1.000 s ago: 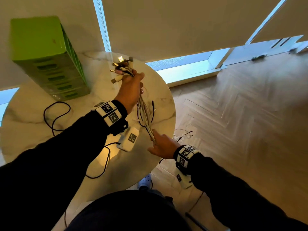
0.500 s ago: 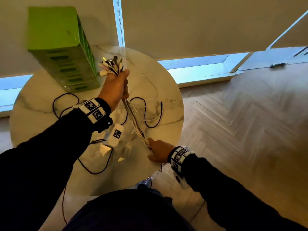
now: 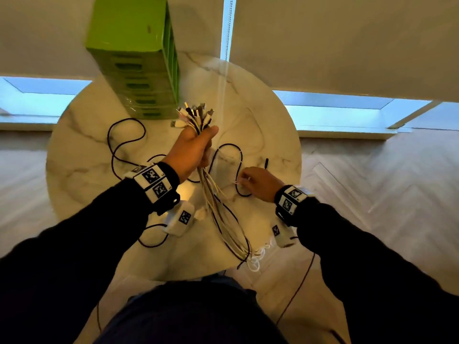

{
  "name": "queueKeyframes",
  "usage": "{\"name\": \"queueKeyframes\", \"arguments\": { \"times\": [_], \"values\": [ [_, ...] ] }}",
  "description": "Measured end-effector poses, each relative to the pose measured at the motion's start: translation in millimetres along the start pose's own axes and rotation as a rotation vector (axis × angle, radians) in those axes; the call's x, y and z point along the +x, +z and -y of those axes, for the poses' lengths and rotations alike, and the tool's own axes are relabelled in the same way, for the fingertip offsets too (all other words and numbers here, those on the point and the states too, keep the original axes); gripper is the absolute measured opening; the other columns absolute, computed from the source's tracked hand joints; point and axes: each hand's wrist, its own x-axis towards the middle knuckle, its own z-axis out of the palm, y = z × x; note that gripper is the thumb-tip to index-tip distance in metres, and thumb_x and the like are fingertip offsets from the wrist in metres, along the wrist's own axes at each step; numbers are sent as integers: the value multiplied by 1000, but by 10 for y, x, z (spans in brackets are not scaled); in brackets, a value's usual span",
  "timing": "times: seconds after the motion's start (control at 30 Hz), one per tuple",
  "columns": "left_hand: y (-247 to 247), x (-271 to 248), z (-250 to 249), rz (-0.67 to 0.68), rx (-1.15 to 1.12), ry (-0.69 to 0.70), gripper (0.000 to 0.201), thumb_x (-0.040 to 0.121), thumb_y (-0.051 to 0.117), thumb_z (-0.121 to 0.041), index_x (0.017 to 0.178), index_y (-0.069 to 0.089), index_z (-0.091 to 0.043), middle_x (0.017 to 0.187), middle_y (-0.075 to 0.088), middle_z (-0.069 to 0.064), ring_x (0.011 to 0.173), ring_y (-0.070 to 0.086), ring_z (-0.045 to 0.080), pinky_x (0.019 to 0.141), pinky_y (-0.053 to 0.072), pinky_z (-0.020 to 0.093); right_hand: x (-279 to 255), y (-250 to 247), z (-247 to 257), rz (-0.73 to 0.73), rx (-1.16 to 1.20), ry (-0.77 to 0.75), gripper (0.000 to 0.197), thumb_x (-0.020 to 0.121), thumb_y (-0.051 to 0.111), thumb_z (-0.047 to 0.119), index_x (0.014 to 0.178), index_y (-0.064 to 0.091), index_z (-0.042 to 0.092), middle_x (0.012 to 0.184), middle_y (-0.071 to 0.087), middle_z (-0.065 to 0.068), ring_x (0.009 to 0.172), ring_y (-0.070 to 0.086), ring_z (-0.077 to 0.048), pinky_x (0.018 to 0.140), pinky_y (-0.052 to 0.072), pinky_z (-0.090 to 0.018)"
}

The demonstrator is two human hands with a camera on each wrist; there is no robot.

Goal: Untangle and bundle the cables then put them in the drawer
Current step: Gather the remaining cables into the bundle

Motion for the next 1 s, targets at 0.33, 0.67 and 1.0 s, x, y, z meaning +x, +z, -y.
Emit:
{"name": "queueKeyframes", "arguments": {
  "times": [0.33, 0.67, 1.0],
  "values": [
    [-147, -160, 180, -94, -17, -45, 39, 104, 52, -26, 69, 36, -22, 55, 28, -4, 49, 24, 16, 51, 24, 33, 542, 433, 21, 89, -667, -388, 18, 91, 62, 17, 106, 65, 8, 106, 56, -16, 89, 61, -38, 69, 46, -44],
    [-277, -151, 435, -238, -144, -134, 26, 95, 63, -14, 93, 39, -21, 63, 39, -9, 51, 40, 8, 56, 38, 30, 554, -34, 299, -158, -386, -209, 18, 95, 43, 15, 105, 44, 30, 98, 64, 9, 107, 52, -20, 83, 18, -35],
    [-69, -178, 422, -187, -270, -178, 19, 85, 60, -27, 84, 42, -23, 73, 28, -5, 59, 28, 7, 60, 24, 27, 216, -381, 1208, -423, 347, -370, 6, 104, 49, 19, 108, 51, 16, 83, 71, 3, 64, 65, -14, 66, 52, -27]
  ]
}}
